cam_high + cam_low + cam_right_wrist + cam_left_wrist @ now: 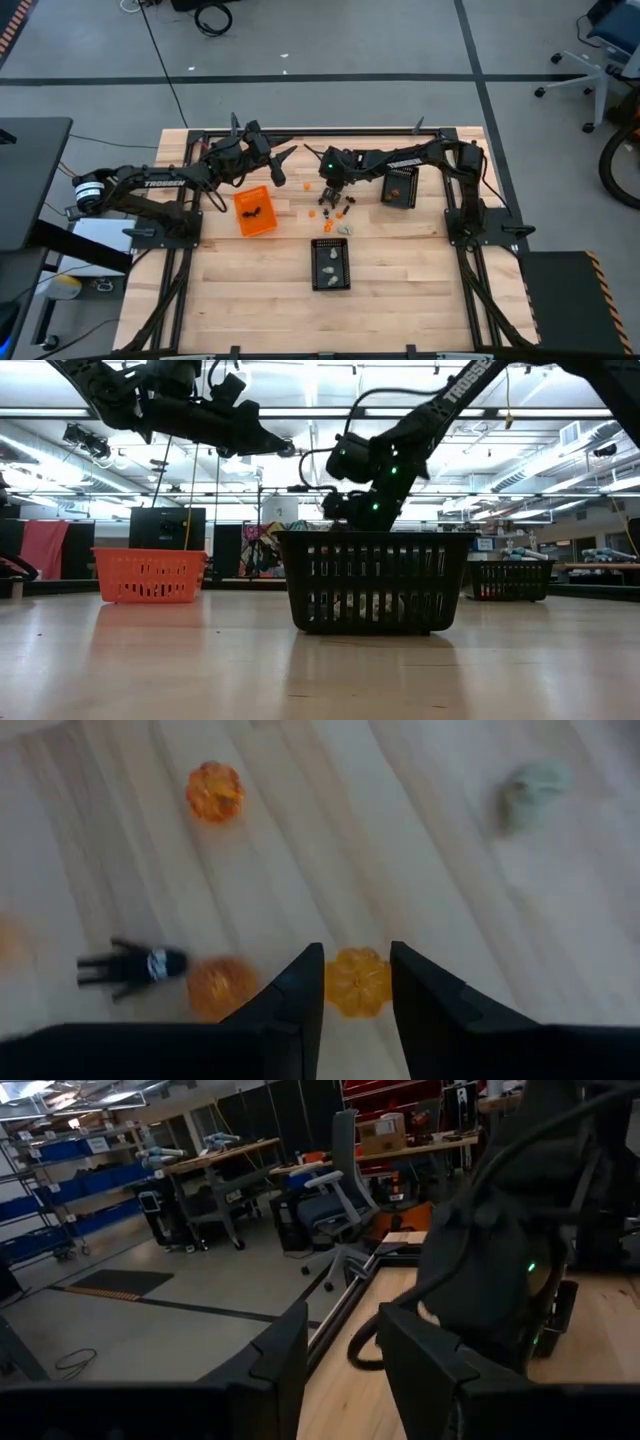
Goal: Sort Halloween decoration
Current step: Put the orange pumpkin toy into the top black bin
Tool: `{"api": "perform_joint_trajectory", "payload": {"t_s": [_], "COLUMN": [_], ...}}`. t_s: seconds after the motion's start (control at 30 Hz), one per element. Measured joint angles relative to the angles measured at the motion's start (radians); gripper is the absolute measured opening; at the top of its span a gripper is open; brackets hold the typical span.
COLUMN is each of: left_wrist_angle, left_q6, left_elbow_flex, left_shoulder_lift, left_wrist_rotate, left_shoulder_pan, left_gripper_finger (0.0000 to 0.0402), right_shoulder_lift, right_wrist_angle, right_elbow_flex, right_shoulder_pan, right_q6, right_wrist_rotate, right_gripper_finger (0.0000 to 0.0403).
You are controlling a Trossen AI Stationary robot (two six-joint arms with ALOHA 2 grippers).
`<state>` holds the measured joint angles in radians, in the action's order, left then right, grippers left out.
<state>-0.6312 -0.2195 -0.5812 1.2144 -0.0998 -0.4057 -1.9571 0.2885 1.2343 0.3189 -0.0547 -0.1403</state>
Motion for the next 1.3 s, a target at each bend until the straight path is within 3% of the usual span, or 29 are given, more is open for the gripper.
{"api": "perform_joint_trajectory", "payload": {"t_s": [0.33, 0.67, 0.87, 1.03, 1.3], "left_wrist_angle": [0.001, 0.002, 0.004, 0.009, 0.014], "left_q6": [0.000, 0.000, 0.000, 0.001, 0.001], "left_elbow_flex": [0.000, 0.000, 0.000, 0.000, 0.000], "left_shoulder_lift": [0.000, 0.000, 0.000, 0.000, 0.000], "left_wrist_rotate": [0.000, 0.000, 0.000, 0.000, 0.000], "left_shoulder_pan": [0.000, 0.000, 0.000, 0.000, 0.000], "left_gripper_finger": [0.0132, 0.0132, 0.0132, 0.0132, 0.0132], "right_shoulder_lift": [0.146, 0.249, 0.257, 0.257, 0.257], "right_wrist_angle": [0.245, 0.606, 0.800, 0.850, 0.776], "right_elbow_flex": [0.002, 0.002, 0.002, -0.036, -0.156], "right_shoulder_pan": [-0.023, -0.023, -0.016, -0.016, -0.012], "right_q6": [-0.026, -0.182, -0.291, -0.314, -0.313], "right_wrist_rotate": [-0.091, -0.259, -0.288, -0.261, -0.228], "right_gripper_finger": [0.0106, 0.0108, 0.0108, 0.0108, 0.0118]}}
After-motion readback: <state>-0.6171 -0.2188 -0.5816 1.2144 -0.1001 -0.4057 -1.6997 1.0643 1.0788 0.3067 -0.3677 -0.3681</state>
